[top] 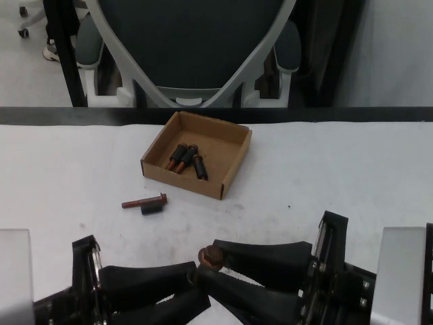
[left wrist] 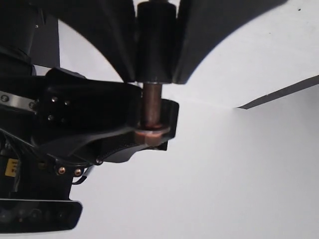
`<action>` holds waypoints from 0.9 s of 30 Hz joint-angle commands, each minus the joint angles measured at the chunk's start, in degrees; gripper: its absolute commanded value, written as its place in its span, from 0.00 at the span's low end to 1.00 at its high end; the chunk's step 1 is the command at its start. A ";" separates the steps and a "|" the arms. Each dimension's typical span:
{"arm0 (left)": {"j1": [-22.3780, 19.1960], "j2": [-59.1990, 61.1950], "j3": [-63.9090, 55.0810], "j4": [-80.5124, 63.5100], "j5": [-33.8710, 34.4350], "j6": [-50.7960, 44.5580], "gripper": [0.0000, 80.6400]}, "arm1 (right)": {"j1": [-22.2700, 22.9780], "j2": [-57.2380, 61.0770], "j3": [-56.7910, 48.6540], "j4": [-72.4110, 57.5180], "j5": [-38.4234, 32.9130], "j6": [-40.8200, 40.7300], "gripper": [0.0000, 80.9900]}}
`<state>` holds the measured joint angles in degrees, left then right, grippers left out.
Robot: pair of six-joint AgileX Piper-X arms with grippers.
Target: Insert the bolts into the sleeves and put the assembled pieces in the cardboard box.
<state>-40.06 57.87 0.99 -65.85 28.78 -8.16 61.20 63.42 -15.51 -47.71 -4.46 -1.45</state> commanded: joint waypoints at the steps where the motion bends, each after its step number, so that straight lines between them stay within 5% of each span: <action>1: 0.15 -0.32 -1.37 -1.66 -3.37 -0.58 0.01 | 0.61 -0.18 0.23 0.75 -2.36 0.48 0.00; 11: 0.15 -0.20 -9.57 13.38 -4.34 4.73 0.01 | 0.61 -0.18 0.37 0.91 -12.70 4.95 0.04; 15: 0.15 -0.05 -13.51 24.04 -8.69 10.01 0.01 | 0.61 -0.30 1.45 0.90 -14.68 5.76 0.25; 19: 0.15 -0.05 -15.40 26.36 -10.72 12.53 0.01 | 0.61 -0.29 2.68 1.34 -14.66 10.11 0.58; 21: 0.26 -0.05 -15.62 26.08 -10.99 12.54 0.01 | 0.61 -0.29 3.03 2.09 -14.66 11.09 0.64; 27: 3.31 -0.05 -15.58 27.18 -11.63 12.54 0.01 | 0.61 -0.29 4.46 2.41 -14.66 11.74 0.51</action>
<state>-37.34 58.13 -14.09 -38.15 17.69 3.88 61.64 63.29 -11.14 -45.44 -18.75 9.96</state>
